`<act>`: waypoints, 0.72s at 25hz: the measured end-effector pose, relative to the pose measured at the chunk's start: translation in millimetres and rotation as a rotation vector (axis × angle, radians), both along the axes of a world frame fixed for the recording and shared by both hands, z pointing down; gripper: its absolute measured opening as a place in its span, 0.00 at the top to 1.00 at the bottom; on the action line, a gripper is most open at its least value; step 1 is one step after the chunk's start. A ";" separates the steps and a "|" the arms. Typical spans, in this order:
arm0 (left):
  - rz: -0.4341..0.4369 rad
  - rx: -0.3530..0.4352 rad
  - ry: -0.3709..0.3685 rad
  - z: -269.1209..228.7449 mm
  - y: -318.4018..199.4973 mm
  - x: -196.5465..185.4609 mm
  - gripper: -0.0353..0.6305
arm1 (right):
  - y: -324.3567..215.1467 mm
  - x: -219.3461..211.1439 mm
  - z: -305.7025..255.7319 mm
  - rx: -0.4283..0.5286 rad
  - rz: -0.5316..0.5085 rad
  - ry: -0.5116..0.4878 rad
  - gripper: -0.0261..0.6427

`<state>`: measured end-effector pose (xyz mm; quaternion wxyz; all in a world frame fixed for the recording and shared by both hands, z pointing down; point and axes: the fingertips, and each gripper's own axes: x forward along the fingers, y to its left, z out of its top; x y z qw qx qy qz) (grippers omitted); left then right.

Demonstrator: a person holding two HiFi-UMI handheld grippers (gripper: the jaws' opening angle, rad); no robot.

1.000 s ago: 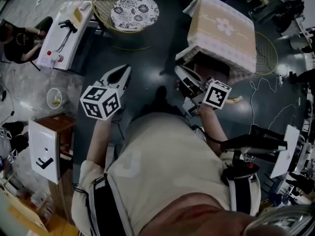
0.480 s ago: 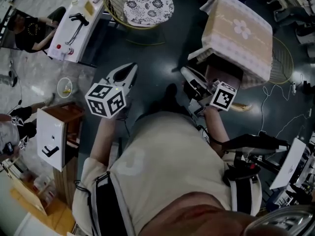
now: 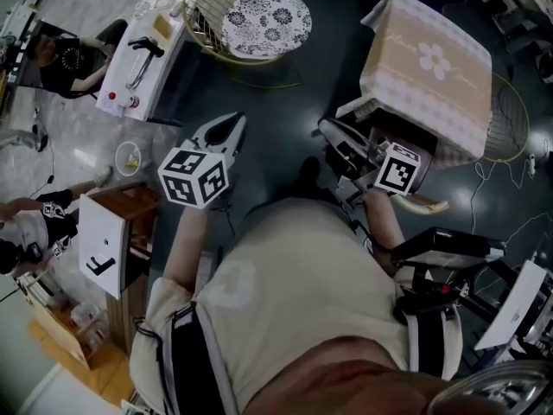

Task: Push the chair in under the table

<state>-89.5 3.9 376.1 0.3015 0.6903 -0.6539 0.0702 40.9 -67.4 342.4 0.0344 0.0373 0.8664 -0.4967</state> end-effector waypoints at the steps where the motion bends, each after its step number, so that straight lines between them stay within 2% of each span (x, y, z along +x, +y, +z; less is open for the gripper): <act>1: -0.004 -0.002 -0.001 -0.4 -5.2 2.2 0.94 | -6.8 2.9 2.3 0.001 0.004 0.007 0.95; 5: -0.013 -0.013 -0.034 -6.4 -28.1 9.6 0.94 | -42.8 13.9 6.8 -0.041 0.013 -0.013 0.95; 14: -0.023 -0.003 -0.064 -15.7 -84.2 28.9 0.94 | -74.8 24.9 -0.5 -0.060 -0.082 -0.087 0.95; 18: -0.063 -0.020 -0.064 -11.2 -98.7 29.4 0.94 | -87.7 24.2 -5.6 -0.032 -0.134 -0.102 0.95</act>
